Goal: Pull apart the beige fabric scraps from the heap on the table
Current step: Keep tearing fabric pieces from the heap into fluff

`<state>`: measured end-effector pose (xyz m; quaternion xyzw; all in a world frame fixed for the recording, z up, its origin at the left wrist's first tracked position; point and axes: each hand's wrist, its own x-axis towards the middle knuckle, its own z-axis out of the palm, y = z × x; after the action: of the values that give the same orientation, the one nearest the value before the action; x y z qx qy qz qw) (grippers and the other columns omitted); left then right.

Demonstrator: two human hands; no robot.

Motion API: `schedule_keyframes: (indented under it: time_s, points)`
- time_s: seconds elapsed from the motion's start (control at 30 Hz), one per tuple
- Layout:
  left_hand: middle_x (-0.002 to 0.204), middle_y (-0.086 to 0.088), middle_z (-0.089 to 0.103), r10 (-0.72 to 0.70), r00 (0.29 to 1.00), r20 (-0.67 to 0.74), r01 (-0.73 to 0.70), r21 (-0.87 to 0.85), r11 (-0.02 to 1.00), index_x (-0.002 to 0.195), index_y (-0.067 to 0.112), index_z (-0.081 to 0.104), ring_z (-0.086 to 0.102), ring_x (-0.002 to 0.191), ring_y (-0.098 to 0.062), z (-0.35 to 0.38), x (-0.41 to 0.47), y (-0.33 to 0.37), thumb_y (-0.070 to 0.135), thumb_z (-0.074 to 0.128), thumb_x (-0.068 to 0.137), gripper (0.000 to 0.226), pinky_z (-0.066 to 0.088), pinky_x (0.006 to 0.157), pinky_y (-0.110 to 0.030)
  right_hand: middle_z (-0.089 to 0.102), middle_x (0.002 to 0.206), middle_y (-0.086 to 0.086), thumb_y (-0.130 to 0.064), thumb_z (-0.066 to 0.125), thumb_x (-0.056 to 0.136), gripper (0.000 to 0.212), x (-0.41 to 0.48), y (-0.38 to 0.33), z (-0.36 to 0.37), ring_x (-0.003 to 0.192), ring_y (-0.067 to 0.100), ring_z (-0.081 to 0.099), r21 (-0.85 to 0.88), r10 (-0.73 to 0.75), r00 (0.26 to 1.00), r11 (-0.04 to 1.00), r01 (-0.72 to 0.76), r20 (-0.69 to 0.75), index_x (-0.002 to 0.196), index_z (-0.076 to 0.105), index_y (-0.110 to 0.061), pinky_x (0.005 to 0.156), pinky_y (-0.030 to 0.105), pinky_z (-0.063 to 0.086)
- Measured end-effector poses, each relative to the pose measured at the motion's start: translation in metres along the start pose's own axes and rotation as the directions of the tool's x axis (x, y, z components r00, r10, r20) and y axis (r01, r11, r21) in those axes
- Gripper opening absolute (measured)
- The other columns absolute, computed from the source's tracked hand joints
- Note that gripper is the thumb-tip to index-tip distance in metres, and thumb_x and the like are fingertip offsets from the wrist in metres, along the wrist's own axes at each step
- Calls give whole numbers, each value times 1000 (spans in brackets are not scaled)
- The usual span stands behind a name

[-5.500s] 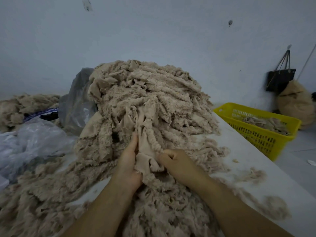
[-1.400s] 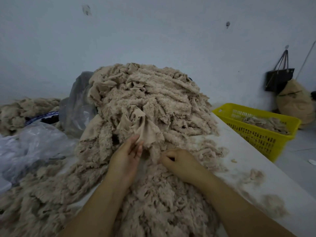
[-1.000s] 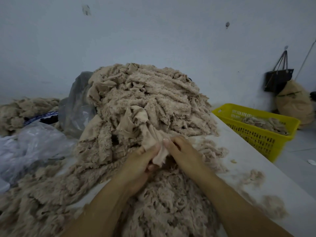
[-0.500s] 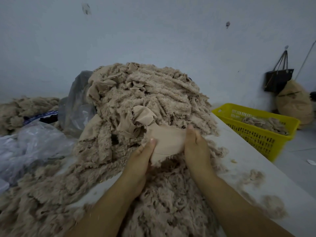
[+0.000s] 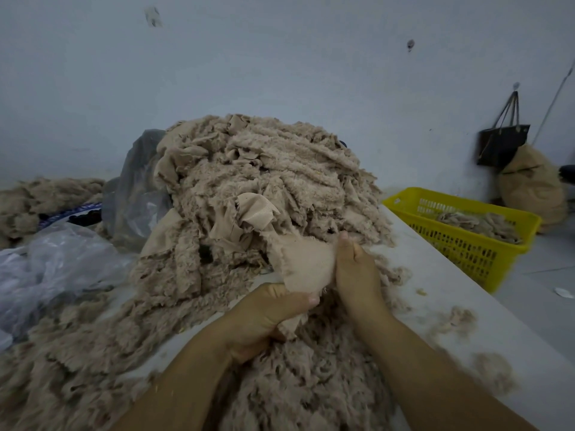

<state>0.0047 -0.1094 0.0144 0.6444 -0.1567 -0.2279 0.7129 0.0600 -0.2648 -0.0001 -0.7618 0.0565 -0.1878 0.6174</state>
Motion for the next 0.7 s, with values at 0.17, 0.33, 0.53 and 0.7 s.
schedule_keyframes:
  time_s: [0.17,0.33,0.53,0.7]
  points:
    - [49,11,65,-15,994,104,11,38,999,52,24,75,61,51,6,0,-2,7,6,41,101,63,46,55,-7,42,62,-3,-45,35,106,48,3,0,0,60,16,41,15,39,999,999,-39,18,63,42,-23,56,30,28]
    - [37,9,52,13,996,90,-17,47,999,42,16,64,53,38,-1,-5,-6,4,10,62,92,51,47,54,-13,62,82,8,-42,33,107,48,12,-2,-9,76,22,59,-2,163,985,987,-163,-54,87,66,-14,67,32,45]
    - [60,0,62,110,955,-274,-49,218,975,57,20,58,53,53,-8,-16,6,-1,47,70,85,41,46,64,-22,63,76,1,-49,37,104,38,3,-9,-6,68,14,61,22,77,995,997,-79,58,94,68,-30,61,29,47]
    - [102,7,76,90,851,-517,-18,142,990,105,23,72,71,92,-8,-29,21,-19,65,57,82,50,52,81,-23,66,99,28,-52,44,100,61,-8,-15,-4,90,33,66,110,-6,977,994,-18,212,106,65,5,75,32,50]
